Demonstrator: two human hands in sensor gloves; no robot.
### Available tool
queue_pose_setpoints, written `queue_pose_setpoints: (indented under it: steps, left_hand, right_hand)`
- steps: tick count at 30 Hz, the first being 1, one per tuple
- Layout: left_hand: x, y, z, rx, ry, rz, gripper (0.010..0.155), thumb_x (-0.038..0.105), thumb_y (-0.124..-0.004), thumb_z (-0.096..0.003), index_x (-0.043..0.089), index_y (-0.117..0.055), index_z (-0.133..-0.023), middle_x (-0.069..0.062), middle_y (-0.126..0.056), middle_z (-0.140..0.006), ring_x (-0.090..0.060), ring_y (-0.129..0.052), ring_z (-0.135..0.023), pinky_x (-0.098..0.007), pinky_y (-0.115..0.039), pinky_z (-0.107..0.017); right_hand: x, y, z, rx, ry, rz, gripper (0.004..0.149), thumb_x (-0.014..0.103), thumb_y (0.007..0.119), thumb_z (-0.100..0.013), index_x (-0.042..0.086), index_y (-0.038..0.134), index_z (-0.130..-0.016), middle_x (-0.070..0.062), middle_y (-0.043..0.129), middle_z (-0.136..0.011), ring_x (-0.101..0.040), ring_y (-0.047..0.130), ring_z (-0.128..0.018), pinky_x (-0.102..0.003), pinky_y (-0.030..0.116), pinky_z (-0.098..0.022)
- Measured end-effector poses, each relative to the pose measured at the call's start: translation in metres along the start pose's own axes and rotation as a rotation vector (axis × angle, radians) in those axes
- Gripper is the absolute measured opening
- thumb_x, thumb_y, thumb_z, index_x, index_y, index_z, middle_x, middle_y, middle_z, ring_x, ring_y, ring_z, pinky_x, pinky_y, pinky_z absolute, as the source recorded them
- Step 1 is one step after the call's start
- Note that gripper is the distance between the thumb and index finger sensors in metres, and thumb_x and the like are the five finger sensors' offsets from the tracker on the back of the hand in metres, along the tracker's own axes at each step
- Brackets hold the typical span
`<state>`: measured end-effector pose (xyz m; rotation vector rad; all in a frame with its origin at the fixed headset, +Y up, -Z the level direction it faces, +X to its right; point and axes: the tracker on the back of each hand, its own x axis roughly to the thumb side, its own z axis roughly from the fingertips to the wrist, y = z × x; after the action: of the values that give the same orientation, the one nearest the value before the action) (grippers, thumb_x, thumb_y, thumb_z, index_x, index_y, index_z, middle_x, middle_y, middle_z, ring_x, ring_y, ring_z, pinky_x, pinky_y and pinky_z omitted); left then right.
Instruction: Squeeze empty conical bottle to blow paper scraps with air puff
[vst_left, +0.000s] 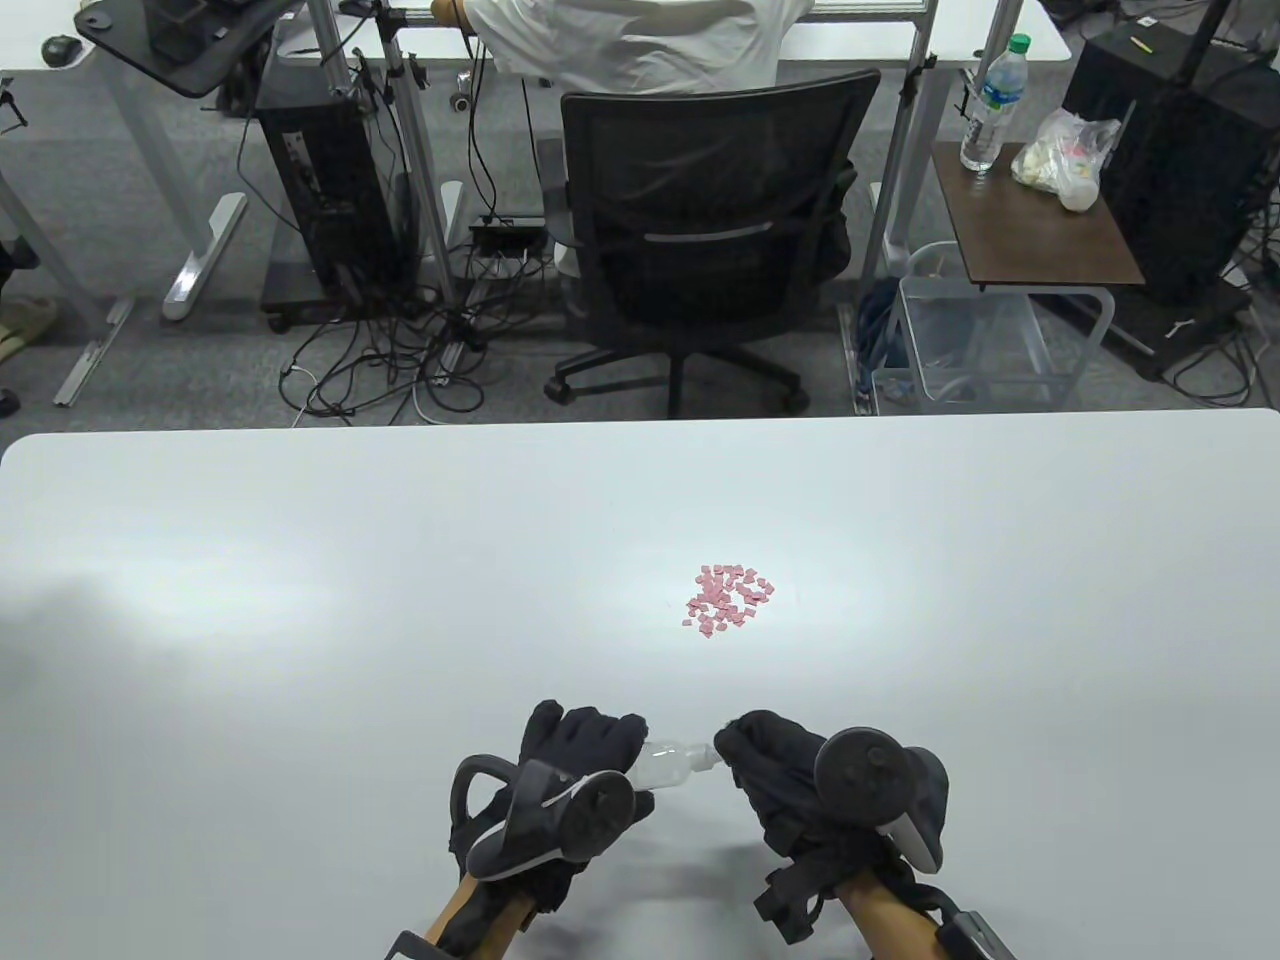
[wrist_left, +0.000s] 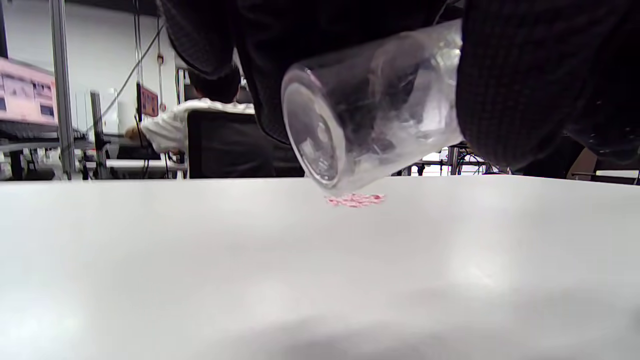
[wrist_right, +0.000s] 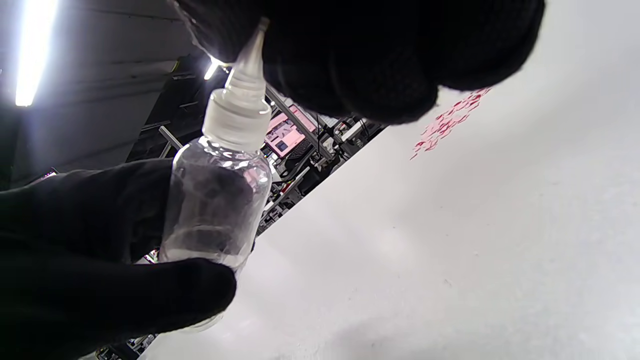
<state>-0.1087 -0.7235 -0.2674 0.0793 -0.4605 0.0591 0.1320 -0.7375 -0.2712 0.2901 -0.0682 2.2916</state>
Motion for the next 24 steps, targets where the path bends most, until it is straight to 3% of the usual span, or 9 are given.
queue_pose_setpoints:
  steps: [3,5,8,12,16,24]
  left_hand:
    - [0.0035,0.0036,0.0019,0.077,-0.008,-0.105,0.075,0.056,-0.096,-0.0442,0.024,-0.070,-0.107,-0.004,-0.086,-0.103,-0.030,-0.087,-0.101,-0.056,-0.055,-0.080]
    - [0.0077,0.0069,0.0031,0.126,-0.022,-0.177,0.075,0.056,-0.096,-0.0440,0.024,-0.070,-0.107,-0.004,-0.086,-0.102,-0.030,-0.087,-0.101,-0.056,-0.055,-0.081]
    - [0.0086,0.0066,0.0027,0.088,-0.031,-0.203,0.075,0.057,-0.095,-0.0438,0.024,-0.071,-0.106,-0.003,-0.087,-0.101,-0.029,-0.089,-0.100,-0.056,-0.056,-0.080]
    - [0.0001,-0.0002,0.0004,0.010,-0.007,-0.040,0.075,0.056,-0.096,-0.0441,0.023,-0.071,-0.107,-0.004,-0.087,-0.102,-0.030,-0.088,-0.100,-0.056,-0.055,-0.080]
    - [0.0045,0.0027,0.0013,0.054,-0.021,-0.129,0.075,0.056,-0.095,-0.0445,0.024,-0.070,-0.107,-0.003,-0.086,-0.103,-0.030,-0.087,-0.101,-0.056,-0.055,-0.081]
    - [0.0029,0.0004,0.0005,0.026,-0.014,-0.116,0.075,0.056,-0.095,-0.0446,0.023,-0.070,-0.107,-0.004,-0.087,-0.102,-0.030,-0.087,-0.101,-0.057,-0.054,-0.081]
  right_hand:
    - [-0.0011,0.0013,0.0010,-0.023,0.030,0.006,0.045,0.044,0.069,-0.060,0.007,0.087,-0.078,-0.015,0.096,-0.061,-0.026,0.099,-0.044,-0.051,0.085,-0.040]
    - [-0.0006,0.0016,0.0008,-0.016,0.034,0.017,0.042,0.042,0.068,-0.061,0.008,0.089,-0.075,-0.013,0.097,-0.057,-0.024,0.099,-0.041,-0.050,0.085,-0.038]
    - [-0.0002,0.0024,-0.0004,0.009,0.008,0.004,0.040,0.038,0.071,-0.060,0.006,0.088,-0.078,-0.014,0.096,-0.059,-0.024,0.099,-0.043,-0.050,0.085,-0.039]
    - [-0.0016,0.0027,-0.0004,0.014,0.003,-0.007,0.041,0.038,0.073,-0.059,0.006,0.085,-0.082,-0.015,0.095,-0.064,-0.026,0.098,-0.047,-0.051,0.085,-0.042]
    - [-0.0022,0.0037,-0.0001,0.002,0.018,-0.005,0.045,0.043,0.067,-0.061,0.007,0.088,-0.078,-0.014,0.096,-0.060,-0.025,0.099,-0.044,-0.051,0.085,-0.040]
    - [-0.0025,0.0028,-0.0010,0.028,0.008,-0.021,0.043,0.037,0.076,-0.058,0.006,0.085,-0.085,-0.017,0.095,-0.068,-0.027,0.099,-0.051,-0.052,0.084,-0.045]
